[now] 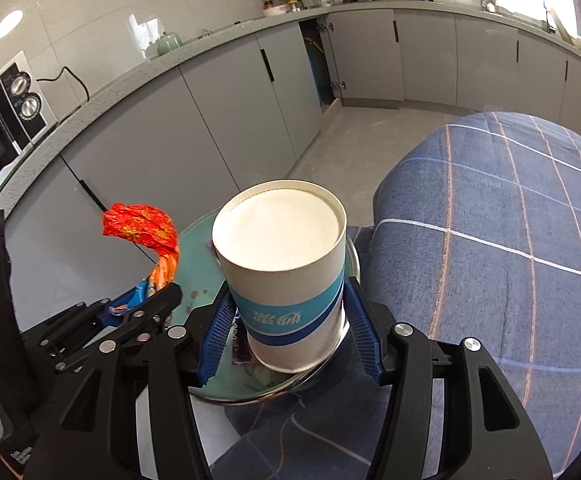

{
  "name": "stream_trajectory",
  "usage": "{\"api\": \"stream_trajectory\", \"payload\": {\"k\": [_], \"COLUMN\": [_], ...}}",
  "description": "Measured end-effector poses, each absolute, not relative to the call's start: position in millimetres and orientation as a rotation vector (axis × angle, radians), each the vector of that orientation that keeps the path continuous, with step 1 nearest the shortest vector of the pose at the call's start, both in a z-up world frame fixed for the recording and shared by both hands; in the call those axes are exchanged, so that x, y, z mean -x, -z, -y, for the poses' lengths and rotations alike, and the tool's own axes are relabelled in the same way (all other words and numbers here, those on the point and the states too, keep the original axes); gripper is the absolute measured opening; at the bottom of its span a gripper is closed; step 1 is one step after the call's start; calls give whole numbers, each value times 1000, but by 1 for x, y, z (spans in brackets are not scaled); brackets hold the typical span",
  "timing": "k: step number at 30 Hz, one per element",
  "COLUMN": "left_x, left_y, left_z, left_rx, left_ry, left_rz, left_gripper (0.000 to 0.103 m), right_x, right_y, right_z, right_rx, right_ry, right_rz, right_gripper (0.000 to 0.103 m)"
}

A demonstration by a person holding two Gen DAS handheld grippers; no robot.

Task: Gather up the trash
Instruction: 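Open both tools to drop the cup and foil wrapper into the bucket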

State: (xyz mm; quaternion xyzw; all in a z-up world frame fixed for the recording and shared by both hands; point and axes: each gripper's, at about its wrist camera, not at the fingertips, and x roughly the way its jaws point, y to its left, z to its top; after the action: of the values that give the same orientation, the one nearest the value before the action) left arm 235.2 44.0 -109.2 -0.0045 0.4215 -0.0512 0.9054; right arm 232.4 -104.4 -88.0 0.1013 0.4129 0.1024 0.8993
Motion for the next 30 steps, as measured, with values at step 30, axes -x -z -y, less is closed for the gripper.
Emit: {"api": "stream_trajectory", "payload": {"k": [30], "left_x": [-275], "left_y": [155], "left_z": [-42], "left_rx": [-2], "left_ry": [136], "left_rz": [-971], "left_gripper": [53], "right_x": [-295], "right_y": [118], "right_z": [104], "right_rx": [-229], "right_ry": [-270], "right_rz": [-942], "right_gripper": [59]}}
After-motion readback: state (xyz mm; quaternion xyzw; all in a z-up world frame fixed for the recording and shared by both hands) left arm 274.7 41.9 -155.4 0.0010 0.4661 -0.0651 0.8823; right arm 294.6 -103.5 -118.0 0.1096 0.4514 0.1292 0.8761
